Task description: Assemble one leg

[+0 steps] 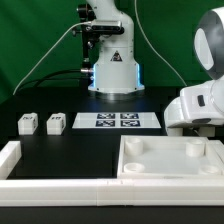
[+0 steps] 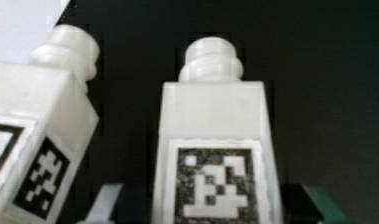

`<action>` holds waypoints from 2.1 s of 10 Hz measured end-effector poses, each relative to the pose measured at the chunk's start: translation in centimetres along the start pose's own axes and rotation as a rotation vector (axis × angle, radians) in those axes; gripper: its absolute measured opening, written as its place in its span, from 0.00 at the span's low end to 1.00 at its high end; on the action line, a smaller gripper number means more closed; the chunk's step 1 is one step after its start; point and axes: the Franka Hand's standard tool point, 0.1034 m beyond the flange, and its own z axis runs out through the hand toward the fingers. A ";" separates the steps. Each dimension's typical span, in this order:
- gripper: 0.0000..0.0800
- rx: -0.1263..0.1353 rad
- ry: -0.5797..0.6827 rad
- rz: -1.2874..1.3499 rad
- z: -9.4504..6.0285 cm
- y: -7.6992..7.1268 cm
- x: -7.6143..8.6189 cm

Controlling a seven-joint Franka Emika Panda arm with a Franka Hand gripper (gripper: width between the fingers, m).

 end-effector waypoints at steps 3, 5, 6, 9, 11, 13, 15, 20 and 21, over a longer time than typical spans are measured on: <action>0.36 -0.003 0.014 0.004 -1.8 0.2 -1.0; 0.37 -0.012 0.032 0.042 -3.3 0.3 -2.6; 0.37 -0.013 0.043 0.046 -3.9 0.6 -3.3; 0.37 -0.006 0.098 0.044 -4.2 0.5 -3.1; 0.37 0.009 0.247 0.034 -5.0 0.4 -2.0; 0.37 0.016 0.498 -0.001 -6.4 1.6 -2.2; 0.37 0.022 0.679 -0.020 -7.7 2.8 -3.2; 0.37 0.030 0.885 -0.043 -9.1 3.6 -4.1; 0.37 0.028 0.884 -0.048 -9.0 3.6 -4.0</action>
Offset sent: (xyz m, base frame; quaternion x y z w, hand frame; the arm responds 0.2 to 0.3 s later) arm -0.0042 -0.0074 0.0457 -0.0378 -0.0030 0.0636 0.9973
